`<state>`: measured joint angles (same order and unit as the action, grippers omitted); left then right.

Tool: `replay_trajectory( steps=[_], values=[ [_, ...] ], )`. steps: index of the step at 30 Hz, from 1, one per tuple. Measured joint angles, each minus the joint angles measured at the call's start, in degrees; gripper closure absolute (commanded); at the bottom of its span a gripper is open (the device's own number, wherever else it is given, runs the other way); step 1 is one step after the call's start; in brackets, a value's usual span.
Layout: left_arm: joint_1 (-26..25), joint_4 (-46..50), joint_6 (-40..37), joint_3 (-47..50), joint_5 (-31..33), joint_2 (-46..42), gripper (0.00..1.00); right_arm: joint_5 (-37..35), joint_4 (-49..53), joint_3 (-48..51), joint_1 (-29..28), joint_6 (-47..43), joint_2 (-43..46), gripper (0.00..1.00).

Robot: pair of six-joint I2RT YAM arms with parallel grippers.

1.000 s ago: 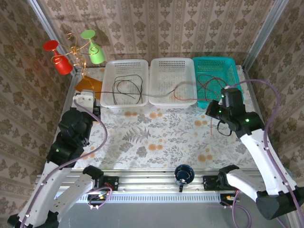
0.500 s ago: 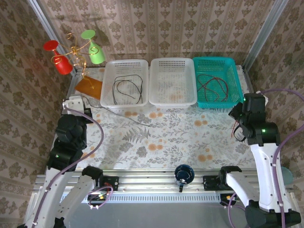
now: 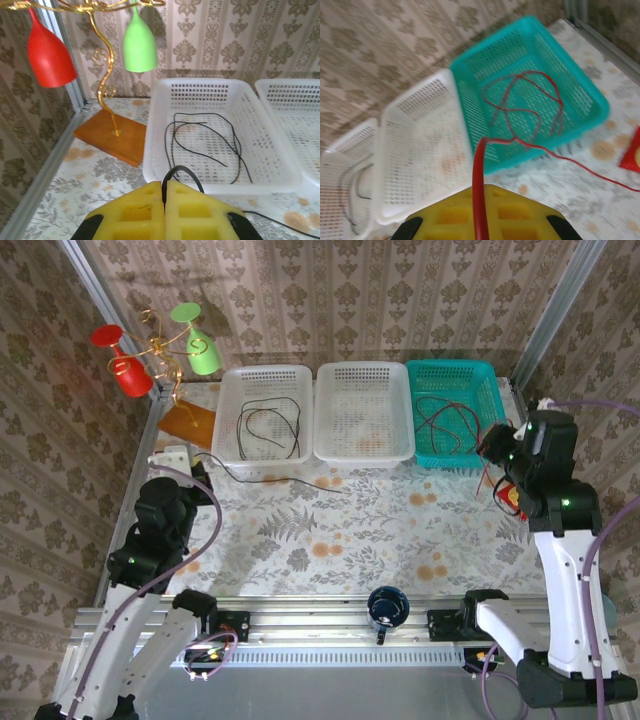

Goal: Untangle the cables

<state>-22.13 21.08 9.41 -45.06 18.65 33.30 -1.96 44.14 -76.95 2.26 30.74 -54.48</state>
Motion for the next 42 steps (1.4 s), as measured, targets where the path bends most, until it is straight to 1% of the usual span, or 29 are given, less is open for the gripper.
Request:
replay_trajectory(
  steps=[4, 9, 12, 20, 26, 31, 38, 42],
  values=[
    [-2.36, 0.24, 2.89, 0.42, -1.05, 1.92, 1.0, 1.14, -3.21, -5.92, 0.0, -0.63, -3.69, 1.0],
    [-10.14, -0.17, 5.7, 3.43, -0.22, 3.89, 1.0, 2.54, -6.67, -12.87, 0.0, -1.27, -8.37, 1.0],
    [-13.33, -0.57, 6.82, 4.81, 0.85, 5.64, 1.0, 3.19, -8.87, -16.57, 0.0, -1.7, -11.21, 1.0],
    [-17.68, -3.78, 9.27, 5.66, 3.1, 9.86, 1.0, 5.4, -12.0, -26.38, 0.0, -2.34, -19.15, 1.0],
    [-21.14, -6.23, 10.43, 5.66, 4.92, 12.9, 1.0, 4.46, -14.69, -26.97, 0.0, -5.07, -22.67, 1.0],
    [-22.8, -7.04, 10.84, 5.66, 6.05, 13.35, 1.0, 2.12, -15.82, -26.49, 0.0, -7.61, -28.92, 1.0],
    [-23.74, -7.41, 11.58, 5.66, 6.93, 13.35, 1.0, -8.35, -16.63, -18.6, 0.04, -9.18, -37.0, 1.0],
    [-23.98, -7.43, 11.61, 5.68, 6.93, 13.35, 1.0, -10.19, -17.86, -13.44, 0.28, -9.11, -41.13, 1.0]
  ],
)
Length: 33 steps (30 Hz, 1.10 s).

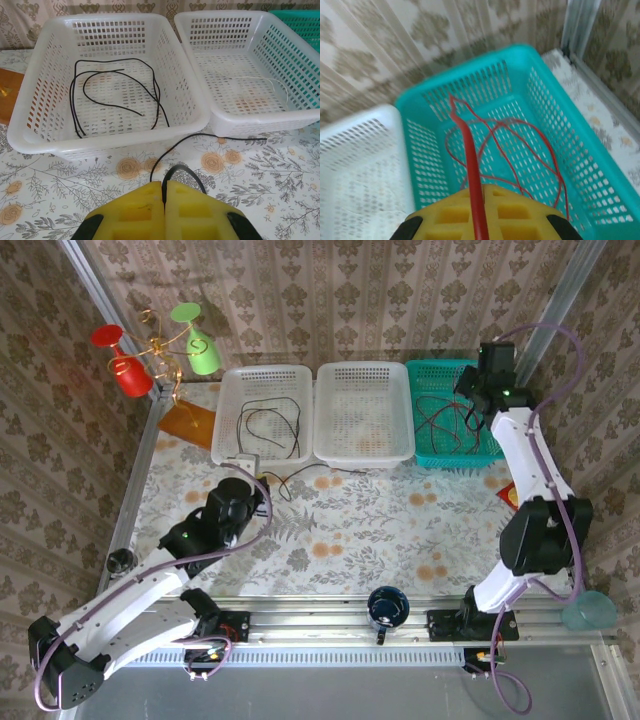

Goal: Untangle the cables

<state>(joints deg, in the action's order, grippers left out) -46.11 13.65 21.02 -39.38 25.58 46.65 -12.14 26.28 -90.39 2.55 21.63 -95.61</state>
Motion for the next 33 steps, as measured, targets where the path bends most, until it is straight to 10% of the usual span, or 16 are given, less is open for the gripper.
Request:
replay_trajectory(
  steps=[33],
  values=[
    [-2.84, 1.33, 0.02, -0.02, 2.21, -0.66, 1.0, 3.19, 10.84, -17.4, 2.34, 2.78, -32.39, 1.0]
  ],
)
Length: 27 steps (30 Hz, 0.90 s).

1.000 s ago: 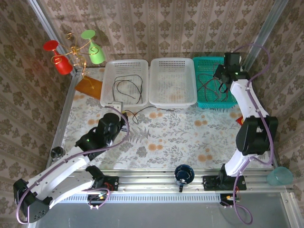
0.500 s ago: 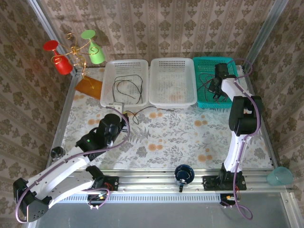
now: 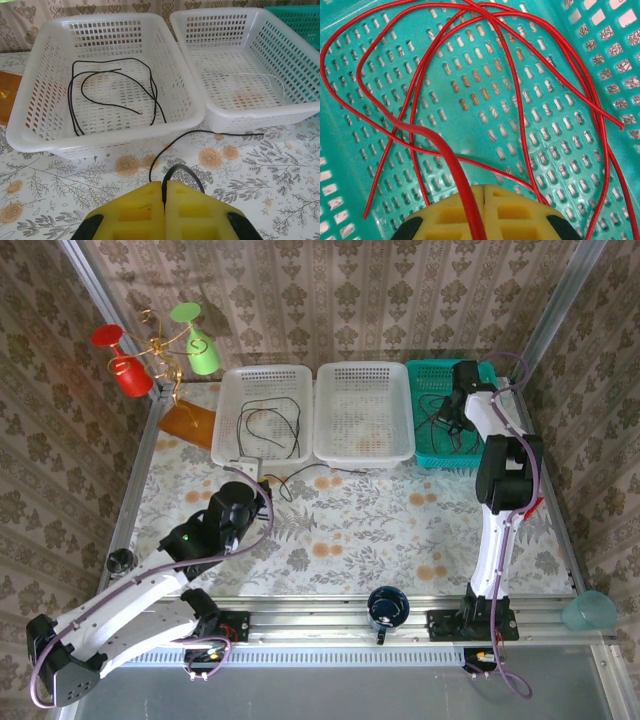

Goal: Untangle the cables

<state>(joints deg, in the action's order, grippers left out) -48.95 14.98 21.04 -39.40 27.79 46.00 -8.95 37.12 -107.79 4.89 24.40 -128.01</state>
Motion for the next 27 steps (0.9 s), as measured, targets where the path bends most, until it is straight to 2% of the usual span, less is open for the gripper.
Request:
replay_trajectory(
  steps=[7, 9, 10, 12, 14, 16, 22, 27],
  values=[
    [-0.28, 1.33, 0.0, -0.07, 0.81, -0.48, 1.0, 0.37, 3.04, -3.74, 0.46, -0.07, -4.11, 0.93],
    [-0.5, 1.66, -0.02, -0.22, 1.03, -0.52, 1.0, 0.39, 3.76, -4.37, 0.59, -0.28, -4.5, 0.89],
    [-0.61, 1.79, -0.02, -0.33, 1.03, -0.52, 1.0, 0.39, 4.17, -4.74, 0.66, -0.28, -4.59, 0.84],
    [-0.83, 1.97, -0.02, -0.48, 1.18, -0.52, 1.0, 0.52, 5.18, -5.95, 0.79, -0.42, -4.61, 0.64],
    [-0.9, 2.4, -0.04, -0.68, 1.22, -0.52, 1.0, 0.74, 5.38, -6.82, 0.96, -0.68, -4.57, 0.49],
    [-0.9, 2.75, -0.04, -1.09, 1.51, -0.52, 1.0, 0.79, 5.44, -6.86, 1.11, -0.72, -4.2, 0.4],
    [-0.9, 3.02, -1.14, -3.23, 2.32, -0.81, 1.0, 0.79, 5.4, -2.82, 1.25, -1.25, 1.22, 0.28],
    [-0.92, 3.04, -3.32, -6.6, 3.04, -0.92, 1.0, 2.23, 5.38, -1.38, 1.25, -1.29, 7.37, 0.26]
  ],
)
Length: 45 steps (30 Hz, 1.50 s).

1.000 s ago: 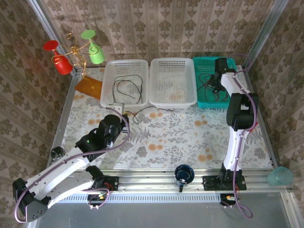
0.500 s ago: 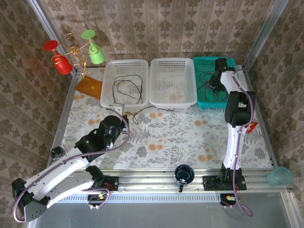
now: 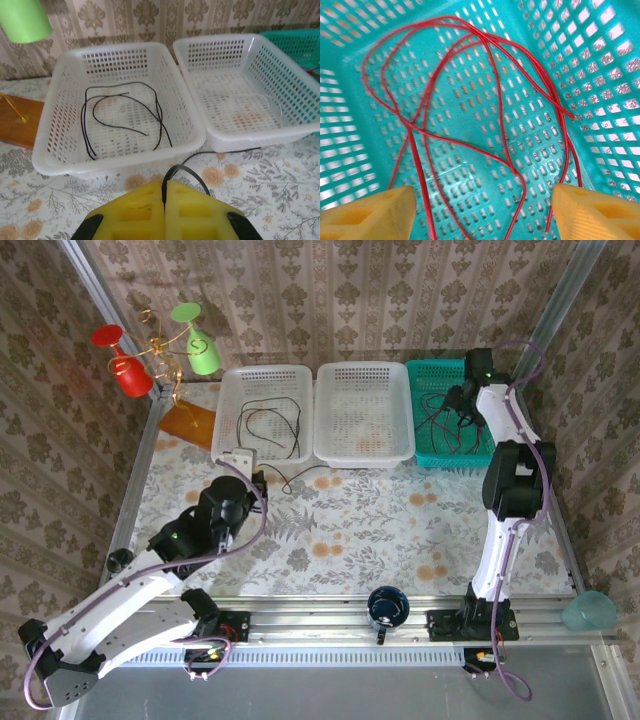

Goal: Untangle the cables

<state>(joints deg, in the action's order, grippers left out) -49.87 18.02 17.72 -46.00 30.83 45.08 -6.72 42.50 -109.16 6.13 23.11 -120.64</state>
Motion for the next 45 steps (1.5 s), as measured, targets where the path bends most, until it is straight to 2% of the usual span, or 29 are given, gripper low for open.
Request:
replay_trajectory(
  steps=[5, 15, 20, 28, 31, 33, 39, 45],
  values=[
    [-0.04, 0.28, -2.14, -2.75, 0.87, -0.7, 1.0, 4.11, -0.04, 2.84, 0.0, 0.7, 6.03, 0.25],
    [-0.74, 0.55, -8.76, -11.85, 0.63, -0.11, 1.0, 11.34, -1.29, 15.65, -0.48, 3.02, 20.48, 0.24],
    [-0.74, -2.45, -16.39, -20.76, -0.26, 4.55, 1.0, 12.92, -3.69, 24.28, -1.14, 5.11, 29.53, 0.24],
    [-0.39, -6.05, -31.74, -33.35, 0.0, 15.04, 1.0, 14.58, -4.92, 28.15, -1.33, 6.03, 35.41, 0.24],
    [2.05, -5.9, -36.0, -37.27, -1.05, 18.16, 1.0, 14.78, -4.96, 28.28, -1.33, 6.01, 36.35, 0.23],
    [5.6, -5.4, -37.88, -41.13, -2.43, 20.61, 1.0, 14.75, -4.9, 28.28, -1.33, 5.81, 36.83, 0.23],
    [14.34, -3.17, -39.3, -52.35, -7.76, 25.97, 1.0, 14.78, -4.52, 28.26, -1.44, 5.6, 37.03, 0.23],
    [18.29, -2.82, -40.5, -62.84, -12.04, 31.89, 1.0, 14.78, -4.52, 28.26, -1.44, 5.55, 37.05, 0.23]
  ],
)
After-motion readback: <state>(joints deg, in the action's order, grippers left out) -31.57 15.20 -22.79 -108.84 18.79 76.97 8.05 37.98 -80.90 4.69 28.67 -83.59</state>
